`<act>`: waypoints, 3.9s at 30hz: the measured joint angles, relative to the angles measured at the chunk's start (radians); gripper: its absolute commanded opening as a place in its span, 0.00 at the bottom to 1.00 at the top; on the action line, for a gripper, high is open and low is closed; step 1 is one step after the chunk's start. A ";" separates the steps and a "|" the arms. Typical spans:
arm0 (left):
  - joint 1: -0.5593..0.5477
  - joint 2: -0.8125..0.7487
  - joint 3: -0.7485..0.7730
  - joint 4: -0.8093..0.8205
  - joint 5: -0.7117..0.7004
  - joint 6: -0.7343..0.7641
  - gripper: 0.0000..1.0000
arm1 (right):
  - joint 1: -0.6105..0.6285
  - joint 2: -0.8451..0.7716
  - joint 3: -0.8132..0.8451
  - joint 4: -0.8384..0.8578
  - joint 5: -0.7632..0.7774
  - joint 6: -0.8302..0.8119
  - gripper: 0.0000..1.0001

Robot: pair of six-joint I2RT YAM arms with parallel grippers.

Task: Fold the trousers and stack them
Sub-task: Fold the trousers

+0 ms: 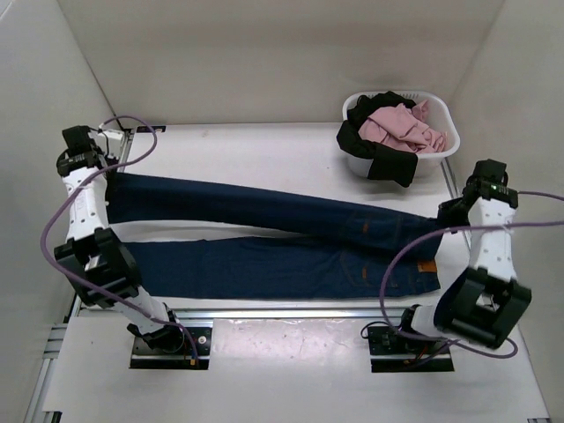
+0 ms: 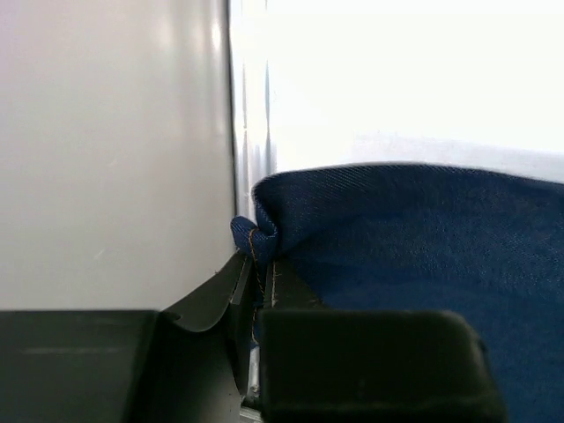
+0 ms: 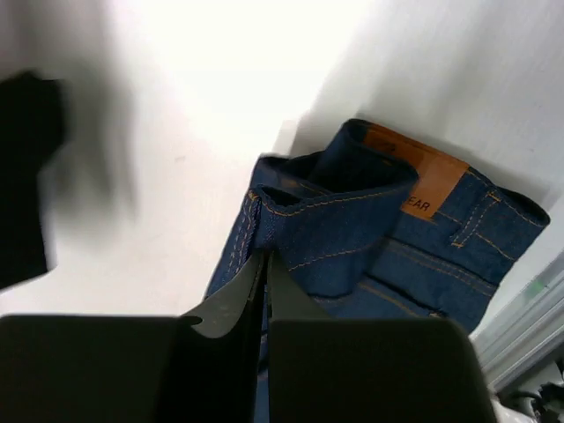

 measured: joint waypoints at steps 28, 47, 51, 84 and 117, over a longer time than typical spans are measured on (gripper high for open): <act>0.247 -0.344 -0.521 0.193 -0.003 0.201 0.14 | -0.028 -0.427 -0.360 -0.072 0.058 0.029 0.00; 0.208 -0.215 -0.242 0.177 0.261 0.206 0.14 | -0.031 -0.333 -0.355 -0.058 0.010 0.043 0.00; 0.194 -0.275 -0.321 0.231 0.265 0.272 0.14 | -0.032 -0.380 -0.349 -0.040 0.015 0.042 0.00; 0.345 -0.172 -0.393 -0.285 0.218 0.607 0.83 | 0.569 0.015 -0.066 0.084 0.119 -0.230 0.63; 0.405 -0.557 -0.882 0.049 -0.025 1.219 0.14 | 0.291 0.086 -0.380 0.132 -0.071 -0.101 0.00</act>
